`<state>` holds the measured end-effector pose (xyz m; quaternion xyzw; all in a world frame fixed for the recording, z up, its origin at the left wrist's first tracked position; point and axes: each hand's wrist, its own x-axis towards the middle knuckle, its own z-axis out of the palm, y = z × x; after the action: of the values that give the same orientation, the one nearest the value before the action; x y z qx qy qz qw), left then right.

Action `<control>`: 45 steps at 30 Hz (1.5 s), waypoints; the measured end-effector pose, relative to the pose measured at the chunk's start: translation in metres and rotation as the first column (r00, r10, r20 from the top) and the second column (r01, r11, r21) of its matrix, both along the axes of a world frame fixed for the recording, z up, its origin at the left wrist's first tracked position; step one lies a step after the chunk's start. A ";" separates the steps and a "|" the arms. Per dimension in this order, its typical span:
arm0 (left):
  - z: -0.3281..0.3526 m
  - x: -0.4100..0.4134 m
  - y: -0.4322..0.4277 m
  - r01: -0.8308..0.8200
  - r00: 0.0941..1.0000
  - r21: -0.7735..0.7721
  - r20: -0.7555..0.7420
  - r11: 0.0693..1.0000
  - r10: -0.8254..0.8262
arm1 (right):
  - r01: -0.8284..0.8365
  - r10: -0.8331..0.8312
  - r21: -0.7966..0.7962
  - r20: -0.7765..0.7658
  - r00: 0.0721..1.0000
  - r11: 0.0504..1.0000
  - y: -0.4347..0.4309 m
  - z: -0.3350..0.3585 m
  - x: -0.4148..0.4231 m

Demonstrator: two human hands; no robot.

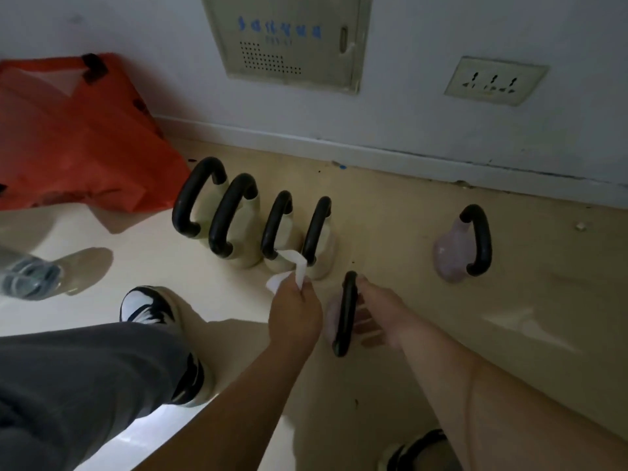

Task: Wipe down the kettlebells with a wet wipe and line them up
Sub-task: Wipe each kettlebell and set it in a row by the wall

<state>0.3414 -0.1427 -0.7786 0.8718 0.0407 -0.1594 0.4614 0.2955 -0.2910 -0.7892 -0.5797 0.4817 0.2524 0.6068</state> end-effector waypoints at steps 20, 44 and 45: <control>-0.040 0.054 -0.094 -0.435 0.530 -0.154 -0.841 0.887 0.113 | -0.281 0.281 -0.014 0.032 0.959 0.960 -0.029 -0.018 0.042; -0.023 -0.036 -0.020 0.387 0.866 -0.009 -0.340 0.922 -0.367 | -0.210 0.249 -0.184 0.231 0.940 0.960 -0.014 -0.035 0.018; -0.024 -0.046 -0.014 0.457 0.860 0.057 -0.283 0.888 -0.424 | -0.236 0.292 -0.241 0.230 0.928 0.941 -0.017 -0.037 0.011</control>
<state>0.2959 -0.1568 -0.8030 0.8556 -0.0895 -0.3718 0.3488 0.3065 -0.3080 -0.8263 -0.7282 0.3381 0.2010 0.5613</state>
